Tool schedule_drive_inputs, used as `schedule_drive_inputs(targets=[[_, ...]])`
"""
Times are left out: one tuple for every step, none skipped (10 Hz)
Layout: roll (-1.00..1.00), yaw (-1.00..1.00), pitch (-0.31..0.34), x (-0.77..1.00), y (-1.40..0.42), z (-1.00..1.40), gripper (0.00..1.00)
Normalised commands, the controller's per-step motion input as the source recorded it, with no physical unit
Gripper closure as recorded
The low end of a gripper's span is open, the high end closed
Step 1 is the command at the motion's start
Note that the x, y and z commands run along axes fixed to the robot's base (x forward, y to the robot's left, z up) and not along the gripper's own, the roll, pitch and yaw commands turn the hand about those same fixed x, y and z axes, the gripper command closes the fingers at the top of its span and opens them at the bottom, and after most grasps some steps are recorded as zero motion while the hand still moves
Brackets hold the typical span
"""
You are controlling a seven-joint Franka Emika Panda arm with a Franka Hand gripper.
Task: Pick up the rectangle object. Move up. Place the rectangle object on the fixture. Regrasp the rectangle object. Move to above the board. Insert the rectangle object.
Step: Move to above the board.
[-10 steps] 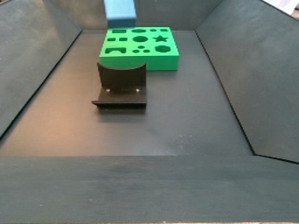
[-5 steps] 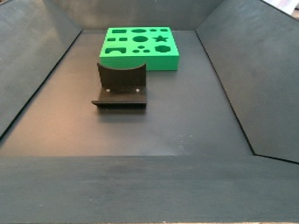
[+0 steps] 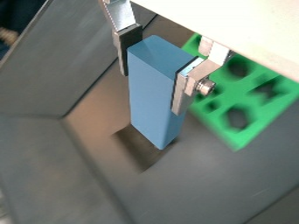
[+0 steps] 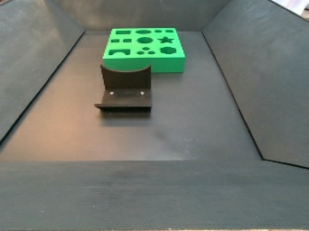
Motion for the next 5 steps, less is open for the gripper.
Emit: schedule_drive_inputs(targets=[[-1.0,-0.26,-0.132,-0.72,-1.0,0.06,1.0],[-1.0,-0.27,-0.117,-0.75,-1.0,0.05,1.0],[-1.0,-0.27,-0.101,-0.67,-0.85,0.05,1.0],[-1.0,-0.27,-0.094,-0.46,-0.53,0.03,1.0],[-1.0,-0.26,-0.077,-0.29,-0.29,0.01,1.0]])
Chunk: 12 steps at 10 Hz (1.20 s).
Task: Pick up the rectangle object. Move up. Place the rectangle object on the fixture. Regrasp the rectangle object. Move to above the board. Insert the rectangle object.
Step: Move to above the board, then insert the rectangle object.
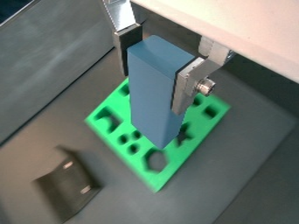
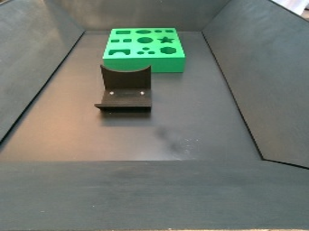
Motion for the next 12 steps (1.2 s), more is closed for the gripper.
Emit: schedule_drive_inputs(targets=[[-1.0,-0.25,-0.056,-0.17,-0.15,0.01,1.0],[-0.72,-0.16,-0.029,-0.11,-0.07,0.0,1.0],[-0.5,-0.1,-0.026,-0.08,-0.04,0.0,1.0],[-0.39,-0.07,-0.026,-0.06,-0.02,0.0,1.0],[-0.23,-0.04,-0.025,-0.04,0.0,0.0,1.0],[0.0,0.0,-0.024,0.03,-0.1,-0.09,1.0],[-0.04,0.01,-0.051,0.12,-0.08,-0.13,1.0],[-0.04,0.03,-0.051,0.17,-0.13,-0.16,1.0],[-0.08,0.05,-0.071,0.18,-0.12,-0.17,1.0],[-0.06,0.05,-0.061,0.21,-0.13,-0.18,1.0],[0.0,0.13,-0.034,0.2,-0.18,-0.17,1.0],[0.0,0.19,-0.019,0.23,-0.23,-0.14,1.0]])
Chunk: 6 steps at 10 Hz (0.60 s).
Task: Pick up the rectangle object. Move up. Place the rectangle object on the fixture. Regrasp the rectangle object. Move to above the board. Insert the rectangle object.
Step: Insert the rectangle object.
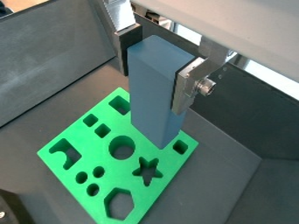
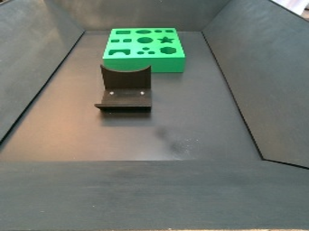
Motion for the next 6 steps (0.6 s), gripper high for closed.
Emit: schedule_drive_inputs(targets=[[0.0,0.24,-0.009,0.28,-0.26,-0.14,1.0],[0.0,0.23,-0.029,0.29,-0.27,-0.17,1.0],[0.0,0.2,-0.036,0.29,-0.25,-0.18,1.0],[0.0,0.17,-0.021,0.35,-0.21,-0.19,1.0],[-0.01,0.15,-0.027,0.37,-0.18,-0.2,1.0],[0.0,0.15,-0.05,0.32,-0.19,-0.21,1.0]])
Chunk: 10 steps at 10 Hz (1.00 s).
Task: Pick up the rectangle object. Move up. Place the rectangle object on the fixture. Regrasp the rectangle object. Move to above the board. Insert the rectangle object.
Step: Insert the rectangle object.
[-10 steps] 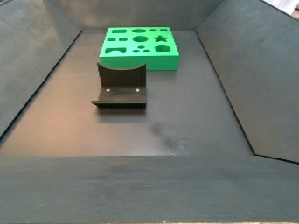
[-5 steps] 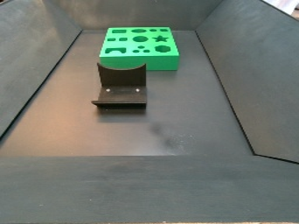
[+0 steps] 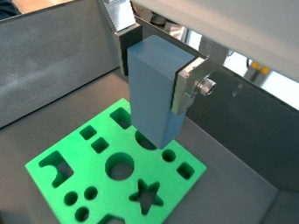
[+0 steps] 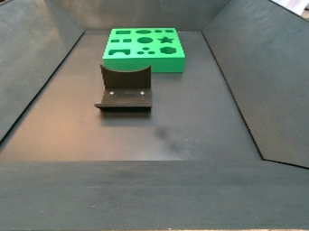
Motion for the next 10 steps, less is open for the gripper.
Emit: schedule_drive_inputs(targets=[[0.0,0.14,-0.067,0.29,-0.22,-0.23,1.0],[0.0,0.15,-0.063,0.25,-0.23,-0.22,1.0],[0.0,0.15,-0.074,0.21,-0.25,-0.24,1.0],[0.02,0.15,-0.086,0.2,-0.27,-0.27,1.0],[0.06,0.16,-0.079,0.19,-0.28,-0.29,1.0],[0.11,0.15,-0.069,0.14,-0.32,-0.3,1.0],[0.18,0.16,-0.031,0.13,-0.36,-0.28,1.0],[0.2,0.15,-0.001,0.19,-0.36,-0.28,1.0],[0.23,0.16,0.0,0.21,-0.37,-0.25,1.0],[0.13,0.12,0.0,0.18,-0.28,-0.19,1.0]])
